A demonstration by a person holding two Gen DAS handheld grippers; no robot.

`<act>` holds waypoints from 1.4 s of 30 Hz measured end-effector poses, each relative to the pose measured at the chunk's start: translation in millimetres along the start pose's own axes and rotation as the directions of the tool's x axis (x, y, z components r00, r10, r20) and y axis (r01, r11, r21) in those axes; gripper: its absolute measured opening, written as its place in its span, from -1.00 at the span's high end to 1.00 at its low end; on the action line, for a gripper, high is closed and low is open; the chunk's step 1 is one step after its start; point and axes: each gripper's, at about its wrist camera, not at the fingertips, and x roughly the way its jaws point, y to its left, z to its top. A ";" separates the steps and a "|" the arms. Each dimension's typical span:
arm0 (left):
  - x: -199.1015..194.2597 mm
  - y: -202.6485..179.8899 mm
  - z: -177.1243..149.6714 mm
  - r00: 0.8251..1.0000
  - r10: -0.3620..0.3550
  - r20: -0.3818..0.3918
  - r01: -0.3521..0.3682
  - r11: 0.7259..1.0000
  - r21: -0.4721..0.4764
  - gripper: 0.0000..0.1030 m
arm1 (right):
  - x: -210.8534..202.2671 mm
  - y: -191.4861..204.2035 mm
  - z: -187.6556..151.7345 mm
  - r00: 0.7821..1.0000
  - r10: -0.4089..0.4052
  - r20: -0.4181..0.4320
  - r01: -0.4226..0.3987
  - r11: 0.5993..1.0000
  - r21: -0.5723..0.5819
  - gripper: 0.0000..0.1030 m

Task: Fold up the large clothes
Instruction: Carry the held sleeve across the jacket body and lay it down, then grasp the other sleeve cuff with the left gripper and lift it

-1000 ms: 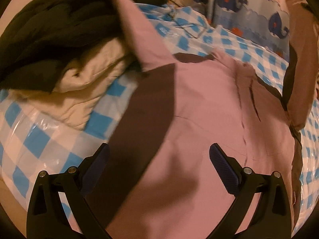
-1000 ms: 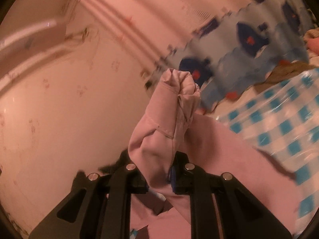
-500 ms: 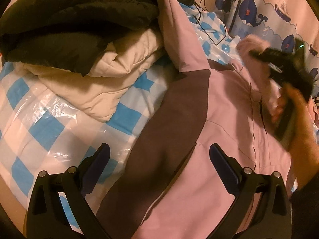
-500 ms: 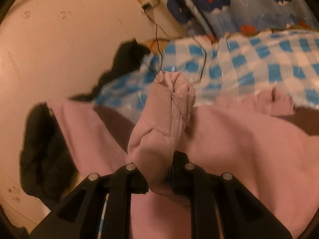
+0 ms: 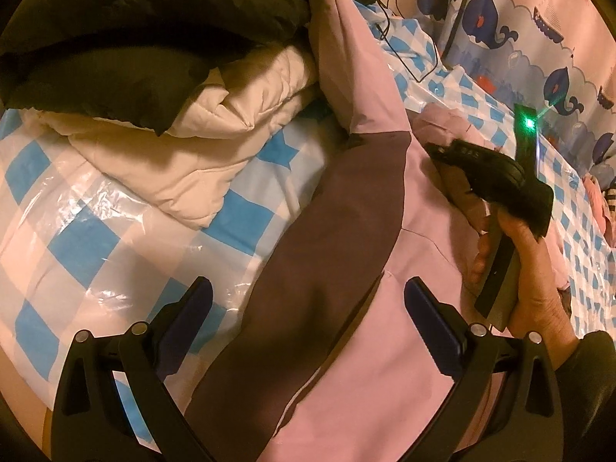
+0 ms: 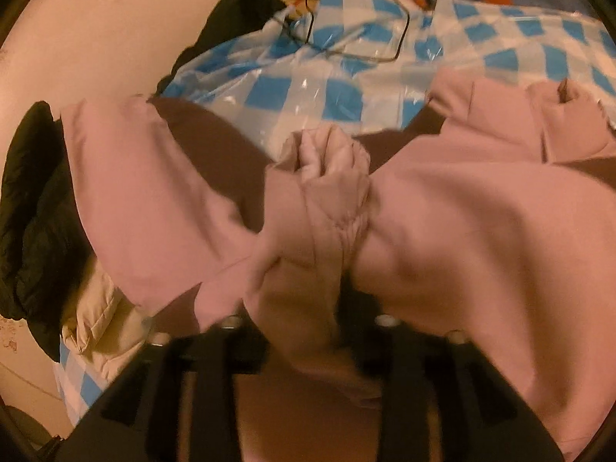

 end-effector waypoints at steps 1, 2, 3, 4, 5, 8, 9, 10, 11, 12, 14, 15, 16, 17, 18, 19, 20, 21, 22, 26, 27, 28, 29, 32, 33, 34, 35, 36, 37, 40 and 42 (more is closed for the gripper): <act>1.3 -0.4 0.2 1.000 0.002 -0.002 -0.002 1.000 0.002 -0.87 | 1.2 3.7 -0.6 1.000 0.017 -0.004 -0.017 1.000 -0.003 -0.40; 2.3 -1.0 0.3 1.000 0.003 -0.004 -0.003 1.000 0.002 -0.87 | 0.6 7.5 -0.3 1.000 0.021 -0.004 -0.021 1.000 -0.010 -0.46; 3.8 -2.1 0.4 1.000 0.005 -0.006 -0.005 1.000 0.002 -0.87 | -2.3 16.3 0.0 1.000 0.019 -0.007 -0.020 0.999 -0.036 -0.47; 4.6 -3.2 1.0 1.000 0.008 -0.004 -0.008 1.000 0.002 -0.87 | -6.6 23.6 0.4 1.000 0.018 -0.011 -0.018 0.998 -0.065 -0.47; 4.8 -4.6 1.2 1.000 0.011 0.003 -0.011 1.000 0.003 -0.87 | -12.9 28.7 0.7 1.000 0.021 -0.009 -0.022 0.996 -0.087 -0.47; 5.4 -15.5 -0.8 0.997 0.036 0.063 -0.038 0.999 0.031 -0.87 | -74.3 31.4 2.4 0.992 0.048 0.113 -0.032 0.990 -0.138 -0.47; 3.6 -24.8 1.3 0.997 0.021 0.077 -0.025 0.999 0.046 -0.87 | -92.2 25.5 3.4 0.989 0.018 0.145 0.002 0.991 -0.135 -0.47; -1.2 -32.2 4.8 0.995 -0.010 0.104 0.004 0.998 0.058 -0.87 | -113.7 14.0 4.7 0.983 -0.031 0.179 0.053 0.991 -0.123 -0.48; -9.4 -46.2 12.5 0.985 -0.051 0.162 0.038 0.996 0.084 -0.87 | -140.5 -7.3 6.9 0.971 -0.105 0.214 0.128 0.987 -0.097 -0.50; -13.8 -57.0 19.4 0.978 -0.065 0.197 0.045 0.994 0.104 -0.87 | -157.2 -24.3 8.2 0.957 -0.168 0.234 0.191 0.979 -0.076 -0.54; -17.6 -97.6 49.1 0.963 -0.111 0.246 0.065 0.980 0.189 -0.87 | -190.7 -73.9 9.6 0.912 -0.316 0.260 0.329 0.944 -0.005 -0.55; -14.3 -123.7 69.4 0.950 -0.166 0.265 0.101 0.965 0.244 -0.87 | -198.7 -93.8 9.2 0.902 -0.352 0.251 0.355 0.934 0.036 -0.55; -9.3 -140.5 80.9 0.945 -0.166 0.282 0.089 0.960 0.265 -0.87 | -207.6 -121.5 7.1 0.894 -0.382 0.233 0.369 0.924 0.099 -0.55; 0.7 -160.9 93.5 0.943 -0.155 0.296 0.064 0.953 0.296 -0.87 | -210.4 -139.0 5.5 0.889 -0.403 0.218 0.381 0.914 0.138 -0.55; 20.0 -187.5 108.0 0.943 -0.148 0.297 0.036 0.935 0.353 -0.87 | -211.6 -160.2 0.8 0.883 -0.428 0.194 0.398 0.901 0.176 -0.55; 34.8 -201.4 114.3 0.946 -0.144 0.290 0.022 0.922 0.387 -0.87 | -208.6 -175.5 -4.8 0.884 -0.434 0.176 0.403 0.896 0.188 -0.55; 62.4 -216.4 121.2 0.960 -0.100 0.261 -0.020 0.907 0.421 -0.87 | -204.9 -185.7 -9.6 0.883 -0.442 0.161 0.411 0.891 0.191 -0.55; 81.3 -223.4 123.2 0.970 -0.048 0.238 -0.062 0.898 0.435 -0.87 | -195.7 -198.0 -19.1 0.878 -0.462 0.126 0.437 0.880 0.187 -0.55; 110.1 -226.3 122.5 0.985 0.012 0.175 -0.091 0.887 0.453 -0.87 | -183.9 -209.7 -29.5 0.875 -0.476 0.086 0.458 0.873 0.169 -0.55; 200.2 -193.7 85.6 0.982 0.165 -0.097 -0.095 0.859 0.502 -0.88 | -166.8 -233.4 -56.5 0.888 -0.455 0.065 0.446 0.887 0.118 -0.56; 207.3 -182.3 78.8 0.984 0.126 -0.128 -0.051 0.880 0.472 -0.88 | -169.1 -229.3 -57.5 0.889 -0.453 0.061 0.446 0.889 0.104 -0.55; 207.4 -178.2 77.4 0.984 0.120 -0.131 -0.046 0.885 0.464 -0.88 | -171.3 -222.1 -55.0 0.886 -0.458 0.067 0.452 0.888 0.086 -0.55; 207.5 -179.3 78.6 0.983 0.127 -0.135 -0.051 0.885 0.463 -0.88 | -177.9 -212.1 -52.4 0.880 -0.462 0.109 0.457 0.887 0.067 -0.55; 208.1 -192.1 82.9 0.977 0.167 -0.134 -0.084 0.875 0.477 -0.87 | -195.0 -199.5 -53.0 0.854 -0.473 0.218 0.474 0.879 0.052 -0.68; 205.7 -195.5 85.4 0.977 0.170 -0.129 -0.088 0.871 0.483 -0.87 | -190.7 -204.5 -52.3 0.852 -0.485 0.195 0.483 0.874 0.060 -0.75; 199.6 -198.1 87.5 0.980 0.164 -0.117 -0.087 0.867 0.490 -0.87 | -177.4 -218.3 -52.1 0.866 -0.486 0.114 0.480 0.874 0.076 -0.78; 190.8 -199.7 88.8 0.983 0.156 -0.098 -0.088 0.863 0.498 -0.87 | -162.7 -230.6 -55.0 0.882 -0.470 0.027 0.467 0.880 0.084 -0.78; 172.4 -200.9 90.9 0.987 0.153 -0.050 -0.106 0.853 0.511 -0.87 | -160.1 -234.2 -58.7 0.883 -0.468 0.040 0.464 0.882 0.079 -0.80; 152.8 -200.0 93.7 0.990 0.143 0.004 -0.125 0.846 0.519 -0.87 | -162.5 -232.9 -60.6 0.882 -0.466 0.067 0.461 0.884 0.078 -0.82; 87.8 -186.6 116.8 0.983 0.123 0.134 -0.173 0.859 0.482 -0.87 | -164.0 -229.9 -65.7 0.881 -0.460 0.109 0.456 0.888 0.065 -0.86; 64.3 -160.8 145.6 0.980 0.117 0.164 -0.177 0.888 0.425 -0.87 | -166.2 -232.4 -66.9 0.885 -0.447 0.130 0.441 0.895 0.072 -0.86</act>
